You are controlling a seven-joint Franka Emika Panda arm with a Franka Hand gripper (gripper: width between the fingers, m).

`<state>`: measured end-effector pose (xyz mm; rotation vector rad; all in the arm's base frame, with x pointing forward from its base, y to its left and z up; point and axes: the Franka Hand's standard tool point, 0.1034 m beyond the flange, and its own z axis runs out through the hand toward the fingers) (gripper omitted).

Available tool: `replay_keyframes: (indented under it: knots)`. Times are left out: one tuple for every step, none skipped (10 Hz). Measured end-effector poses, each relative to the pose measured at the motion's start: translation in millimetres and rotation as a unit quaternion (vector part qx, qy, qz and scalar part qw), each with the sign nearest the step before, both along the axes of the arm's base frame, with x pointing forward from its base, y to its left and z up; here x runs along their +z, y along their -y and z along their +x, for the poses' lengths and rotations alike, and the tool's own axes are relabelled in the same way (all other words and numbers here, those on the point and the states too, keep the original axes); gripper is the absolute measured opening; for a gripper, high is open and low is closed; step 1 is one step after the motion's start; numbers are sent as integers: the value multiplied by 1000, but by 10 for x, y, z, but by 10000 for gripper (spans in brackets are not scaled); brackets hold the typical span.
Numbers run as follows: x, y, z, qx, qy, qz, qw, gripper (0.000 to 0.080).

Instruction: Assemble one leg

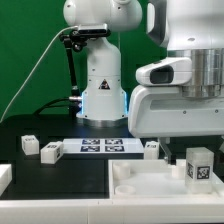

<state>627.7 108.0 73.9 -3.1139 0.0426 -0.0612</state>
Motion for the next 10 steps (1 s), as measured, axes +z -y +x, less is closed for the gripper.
replay_keyframes:
  knots:
    - [-1,1,0,-9,0,0,1000,436]
    - [-2,0,-1,-9,0,0,1000,291]
    - [-6,-2,-3,-41,-2,2,999,291]
    - [-17,2,2,-91,-1,7,996,291]
    - [-29,19,14,-146,6,14,989,291]
    - [-28,28,24,-199,13,22,980,291]
    - [-30,52,22,-263,20,31,964,291]
    - [-32,69,3,-314,26,44,948,291]
    - [-32,69,-11,-366,26,54,929,291]
    - [-35,65,-20,-422,23,62,904,294]
